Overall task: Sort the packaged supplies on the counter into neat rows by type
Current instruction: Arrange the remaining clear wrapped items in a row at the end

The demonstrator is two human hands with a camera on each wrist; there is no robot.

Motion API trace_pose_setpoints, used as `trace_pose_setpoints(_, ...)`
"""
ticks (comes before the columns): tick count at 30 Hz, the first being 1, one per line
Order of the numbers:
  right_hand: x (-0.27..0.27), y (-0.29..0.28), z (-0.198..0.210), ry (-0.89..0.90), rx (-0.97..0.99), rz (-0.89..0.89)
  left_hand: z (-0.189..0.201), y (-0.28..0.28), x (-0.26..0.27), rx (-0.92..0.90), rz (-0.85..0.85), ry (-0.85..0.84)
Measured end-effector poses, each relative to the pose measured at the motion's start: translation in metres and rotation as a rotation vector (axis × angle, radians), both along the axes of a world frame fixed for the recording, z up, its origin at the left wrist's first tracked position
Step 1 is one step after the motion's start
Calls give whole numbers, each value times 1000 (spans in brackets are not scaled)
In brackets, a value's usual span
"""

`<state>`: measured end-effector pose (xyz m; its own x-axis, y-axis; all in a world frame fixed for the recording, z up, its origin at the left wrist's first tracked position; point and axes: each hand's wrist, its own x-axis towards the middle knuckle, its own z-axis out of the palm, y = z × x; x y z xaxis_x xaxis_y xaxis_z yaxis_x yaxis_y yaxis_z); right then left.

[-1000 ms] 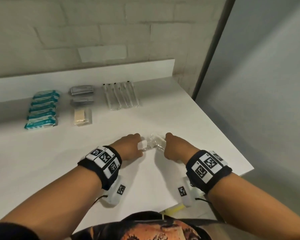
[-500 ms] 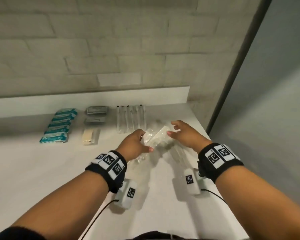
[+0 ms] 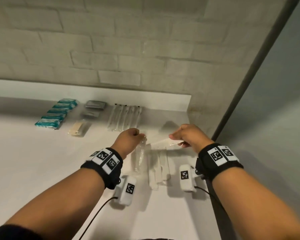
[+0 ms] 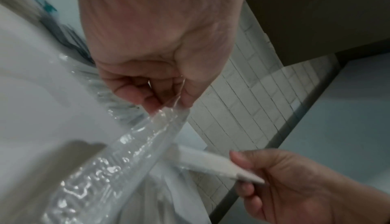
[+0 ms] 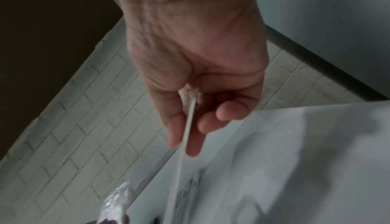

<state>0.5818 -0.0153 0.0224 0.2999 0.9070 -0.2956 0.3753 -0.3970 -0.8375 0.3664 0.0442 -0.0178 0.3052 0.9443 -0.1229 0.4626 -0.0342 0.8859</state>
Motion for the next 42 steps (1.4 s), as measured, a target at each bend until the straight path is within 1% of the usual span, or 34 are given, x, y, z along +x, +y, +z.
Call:
trace_pose_setpoints(2,10,3,1,35,-65,-27,9,3,6,28,0,-24)
trace_pose_setpoints(3,15,5,0,72,-60,-70,15,5,10,53,-4,-37)
trace_pose_setpoints(5,23,13,1,148,-2,-164,30,12,19,143,-37,-64)
trace_pose_setpoints(7,22,20,3,223,57,-216,44,19,29,281,-89,-70)
trace_pose_setpoints(9,18,31,-2,233,83,-232,50,24,36,477,-132,30)
trace_pose_setpoints(10,16,37,-8,171,67,-210,46,30,38,559,-174,113)
trace_pose_setpoints(11,14,40,-14,26,19,-143,38,34,38,590,-234,238)
trace_pose_setpoints(12,14,44,-20,-117,-55,-67,26,39,36,554,-294,393)
trace_pose_setpoints(13,15,46,-26,-303,-117,25,12,42,32,484,-336,536)
trace_pose_setpoints(14,17,46,-30,-434,-123,86,-2,46,28,416,-363,625)
trace_pose_setpoints(15,19,48,-32,-532,-112,148,-13,49,25,372,-385,665)
trace_pose_setpoints(16,22,49,-36,-589,-70,201,-21,51,25,354,-413,685)
trace_pose_setpoints(18,25,57,-39,-652,-64,319,-29,57,30,365,-495,733)
trace_pose_setpoints(20,25,65,-38,-767,-136,477,-29,63,40,393,-579,812)
trace_pose_setpoints(22,26,78,-41,-867,-193,570,-29,68,49,397,-593,839)
trace_pose_setpoints(25,26,94,-48,-867,-258,579,-30,79,58,401,-554,791)
trace_pose_setpoints(27,24,107,-53,-856,-263,564,-31,89,62,357,-526,759)
trace_pose_setpoints(31,14,127,-59,-876,-262,568,-35,105,68,328,-472,776)
trace_pose_setpoints(35,14,134,-67,-885,-243,588,-41,110,71,367,-477,782)
trace_pose_setpoints(37,15,135,-69,-873,-251,599,-44,111,71,355,-459,765)
trace_pose_setpoints(42,15,133,-72,-833,-276,563,-43,109,72,404,-459,791)
